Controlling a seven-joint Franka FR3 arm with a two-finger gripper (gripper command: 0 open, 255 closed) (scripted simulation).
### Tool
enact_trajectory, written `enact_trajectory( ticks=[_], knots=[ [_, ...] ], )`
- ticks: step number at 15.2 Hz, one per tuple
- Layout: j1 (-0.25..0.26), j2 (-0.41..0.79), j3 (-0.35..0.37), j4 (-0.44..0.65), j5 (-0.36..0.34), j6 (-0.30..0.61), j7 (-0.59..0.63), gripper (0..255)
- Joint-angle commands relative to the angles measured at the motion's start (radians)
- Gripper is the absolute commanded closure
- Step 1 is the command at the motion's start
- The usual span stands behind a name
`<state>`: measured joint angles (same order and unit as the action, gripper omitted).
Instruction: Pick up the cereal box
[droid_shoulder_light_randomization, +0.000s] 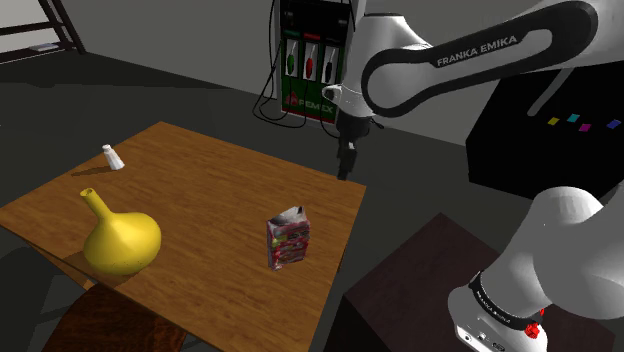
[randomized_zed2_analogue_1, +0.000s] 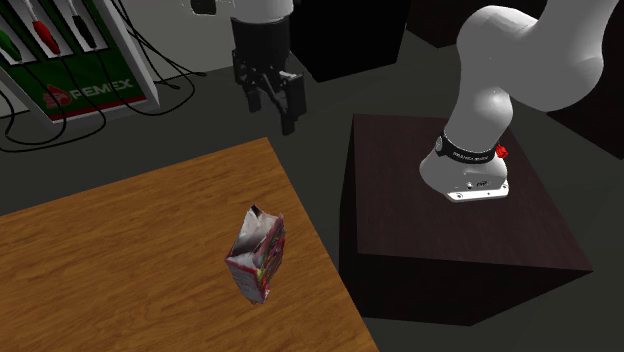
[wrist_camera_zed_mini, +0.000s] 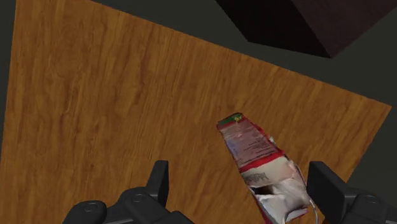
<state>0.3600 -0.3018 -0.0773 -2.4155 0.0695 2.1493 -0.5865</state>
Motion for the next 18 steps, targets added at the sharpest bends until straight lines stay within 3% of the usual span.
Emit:
enact_trajectory(
  ticks=[1,10,18],
  knots=[
    [0.031,0.039,0.007,-0.007,0.022,0.059,-0.065,0],
    [0.159,0.228,0.067,0.05,0.128,0.241,-0.342,0],
    [0.165,0.302,0.071,0.017,0.157,0.348,-0.377,0]
  ],
)
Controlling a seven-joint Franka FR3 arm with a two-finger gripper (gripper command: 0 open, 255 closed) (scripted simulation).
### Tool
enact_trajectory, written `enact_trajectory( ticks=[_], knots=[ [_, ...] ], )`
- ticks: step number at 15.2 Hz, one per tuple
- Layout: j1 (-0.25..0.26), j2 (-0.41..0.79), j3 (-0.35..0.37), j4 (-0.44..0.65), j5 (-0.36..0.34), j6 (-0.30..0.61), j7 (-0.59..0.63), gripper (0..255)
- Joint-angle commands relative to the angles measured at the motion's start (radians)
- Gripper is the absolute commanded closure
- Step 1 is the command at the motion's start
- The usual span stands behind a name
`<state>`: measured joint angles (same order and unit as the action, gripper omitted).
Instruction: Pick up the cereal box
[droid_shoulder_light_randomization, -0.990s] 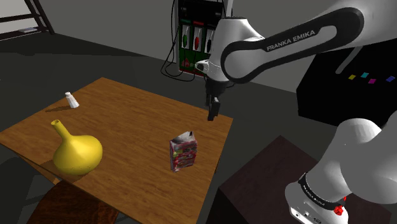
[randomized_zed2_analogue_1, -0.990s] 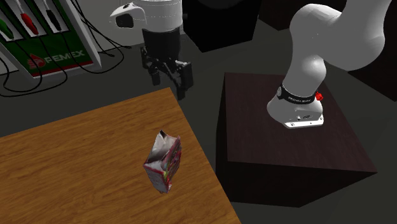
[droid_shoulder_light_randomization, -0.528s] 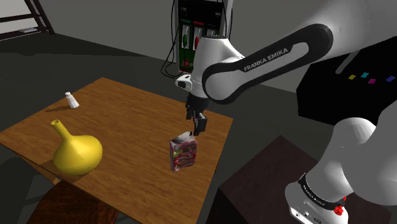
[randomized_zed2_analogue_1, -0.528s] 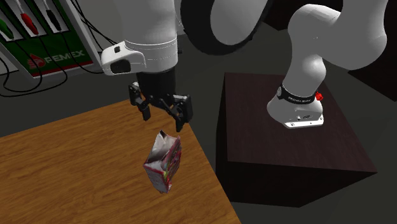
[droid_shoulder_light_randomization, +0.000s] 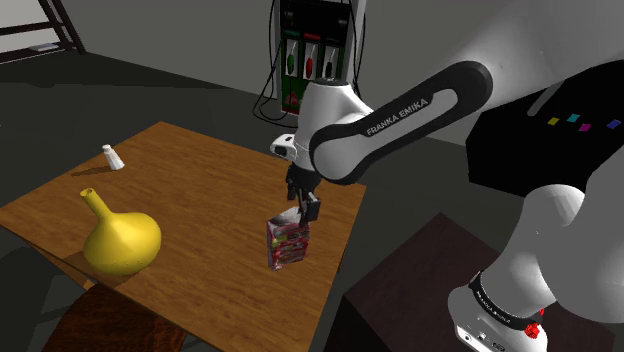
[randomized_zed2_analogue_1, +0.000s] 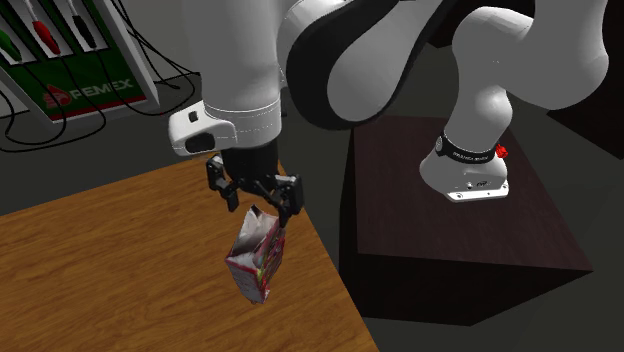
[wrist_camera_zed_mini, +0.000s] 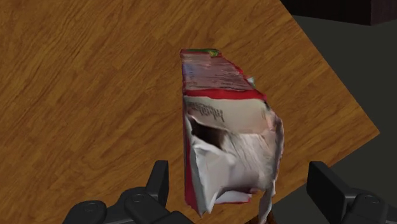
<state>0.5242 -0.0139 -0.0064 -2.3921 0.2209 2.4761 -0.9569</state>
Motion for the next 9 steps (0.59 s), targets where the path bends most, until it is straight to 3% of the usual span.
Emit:
enact_trajectory(
  ticks=[1,2,3,9],
  knots=[
    [0.001,0.014,0.001,-0.007,0.006,0.021,-0.007,0],
    [0.001,0.014,0.001,-0.007,0.006,0.021,-0.007,0],
    [0.001,0.015,0.001,-0.006,0.006,0.021,-0.007,255],
    [0.001,0.016,0.001,-0.004,0.006,0.021,-0.006,255]
  ],
)
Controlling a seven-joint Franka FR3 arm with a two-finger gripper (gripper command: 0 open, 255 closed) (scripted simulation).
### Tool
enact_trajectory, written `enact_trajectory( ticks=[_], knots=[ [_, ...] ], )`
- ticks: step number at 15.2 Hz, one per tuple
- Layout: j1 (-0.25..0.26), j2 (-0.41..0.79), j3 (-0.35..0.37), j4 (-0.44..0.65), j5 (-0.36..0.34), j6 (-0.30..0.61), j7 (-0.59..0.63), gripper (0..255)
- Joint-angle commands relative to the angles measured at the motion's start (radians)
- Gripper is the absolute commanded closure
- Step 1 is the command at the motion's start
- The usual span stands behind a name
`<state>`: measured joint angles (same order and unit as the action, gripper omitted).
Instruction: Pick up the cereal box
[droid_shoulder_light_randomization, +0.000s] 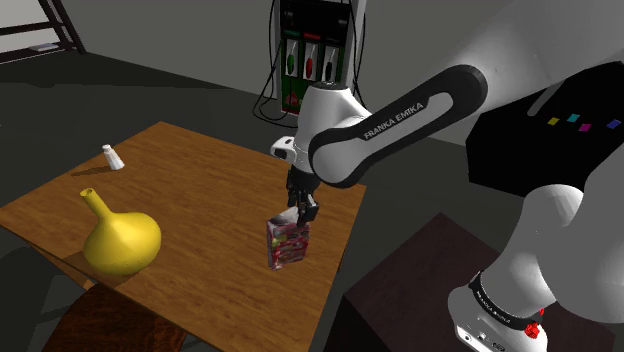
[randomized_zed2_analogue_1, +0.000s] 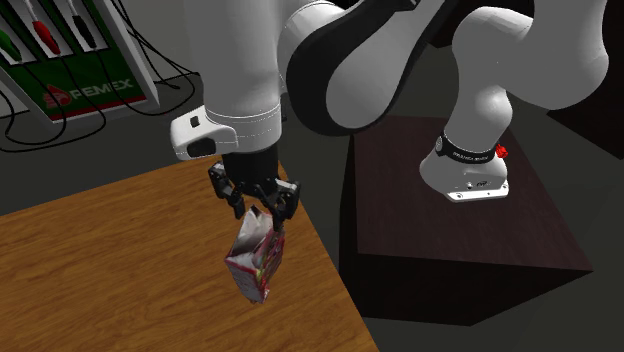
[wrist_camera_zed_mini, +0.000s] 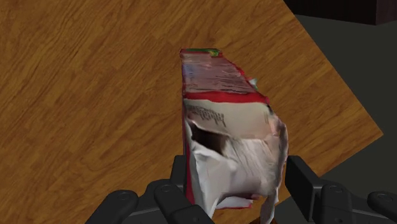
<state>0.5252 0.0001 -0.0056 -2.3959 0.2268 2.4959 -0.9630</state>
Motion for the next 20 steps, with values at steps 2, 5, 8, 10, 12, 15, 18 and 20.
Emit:
enact_trajectory(
  ticks=[2,5,8,10,12,15,18,20],
  knots=[
    [0.0,0.003,0.0,-0.001,0.0,0.002,-0.001,255],
    [-0.001,-0.019,-0.001,0.005,-0.008,-0.026,0.008,255],
    [-0.003,-0.047,-0.002,0.018,-0.018,-0.066,0.019,255],
    [-0.004,-0.065,-0.002,0.029,-0.025,-0.094,0.026,255],
    [-0.005,-0.081,-0.003,0.04,-0.031,-0.121,0.033,255],
    [-0.006,-0.105,-0.003,0.058,-0.039,-0.162,0.042,255],
    [-0.008,-0.126,-0.004,0.078,-0.046,-0.203,0.051,255],
    [-0.008,-0.127,-0.004,0.079,-0.046,-0.205,0.051,255]
  ],
)
